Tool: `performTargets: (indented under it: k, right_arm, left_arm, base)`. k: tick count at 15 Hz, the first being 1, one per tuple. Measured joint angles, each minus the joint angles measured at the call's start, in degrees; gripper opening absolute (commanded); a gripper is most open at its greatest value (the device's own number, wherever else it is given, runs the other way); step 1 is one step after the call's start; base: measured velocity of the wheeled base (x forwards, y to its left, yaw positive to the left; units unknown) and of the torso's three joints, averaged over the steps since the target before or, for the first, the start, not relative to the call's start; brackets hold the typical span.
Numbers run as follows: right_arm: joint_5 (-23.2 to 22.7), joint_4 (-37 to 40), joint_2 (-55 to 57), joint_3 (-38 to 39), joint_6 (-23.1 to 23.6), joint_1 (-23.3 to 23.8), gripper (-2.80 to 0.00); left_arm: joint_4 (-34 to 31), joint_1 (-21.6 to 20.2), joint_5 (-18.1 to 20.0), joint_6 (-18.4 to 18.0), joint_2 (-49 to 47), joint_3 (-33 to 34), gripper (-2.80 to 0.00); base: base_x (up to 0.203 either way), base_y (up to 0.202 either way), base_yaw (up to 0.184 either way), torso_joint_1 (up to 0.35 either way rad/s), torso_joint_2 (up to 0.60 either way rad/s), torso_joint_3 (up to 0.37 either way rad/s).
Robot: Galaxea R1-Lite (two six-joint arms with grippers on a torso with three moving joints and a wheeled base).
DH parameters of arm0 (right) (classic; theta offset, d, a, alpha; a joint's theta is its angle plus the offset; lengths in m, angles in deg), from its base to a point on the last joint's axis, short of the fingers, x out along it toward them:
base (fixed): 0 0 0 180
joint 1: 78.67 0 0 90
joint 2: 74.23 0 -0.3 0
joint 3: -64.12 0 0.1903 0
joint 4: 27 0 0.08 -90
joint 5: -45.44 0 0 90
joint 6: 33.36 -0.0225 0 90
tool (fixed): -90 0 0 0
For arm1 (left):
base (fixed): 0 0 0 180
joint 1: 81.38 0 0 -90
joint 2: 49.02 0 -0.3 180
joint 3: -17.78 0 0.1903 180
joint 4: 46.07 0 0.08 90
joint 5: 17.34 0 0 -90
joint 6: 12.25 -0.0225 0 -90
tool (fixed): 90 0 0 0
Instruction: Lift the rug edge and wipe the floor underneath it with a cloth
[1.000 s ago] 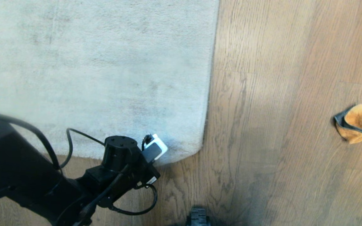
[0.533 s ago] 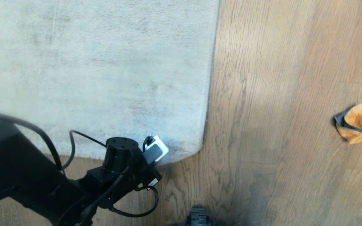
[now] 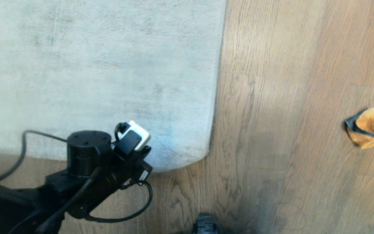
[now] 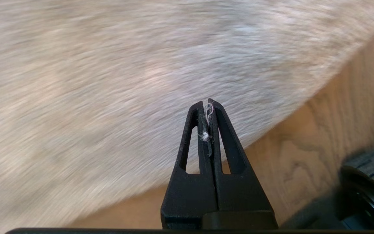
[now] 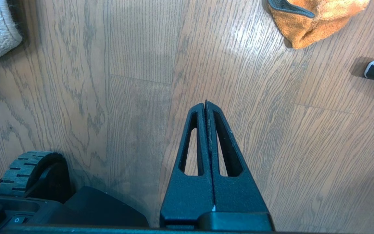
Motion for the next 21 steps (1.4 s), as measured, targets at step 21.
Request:
performTargets:
  k: [21]
  right_arm:
    - [0.0,0.0,0.0,0.0,0.0,0.0,-2.80]
  left_arm:
    - [-47.2,-37.1,16.9,9.2,73.4,25.2,-2.80]
  base:
    - [0.000,0.000,0.000,0.000,0.00,0.000]
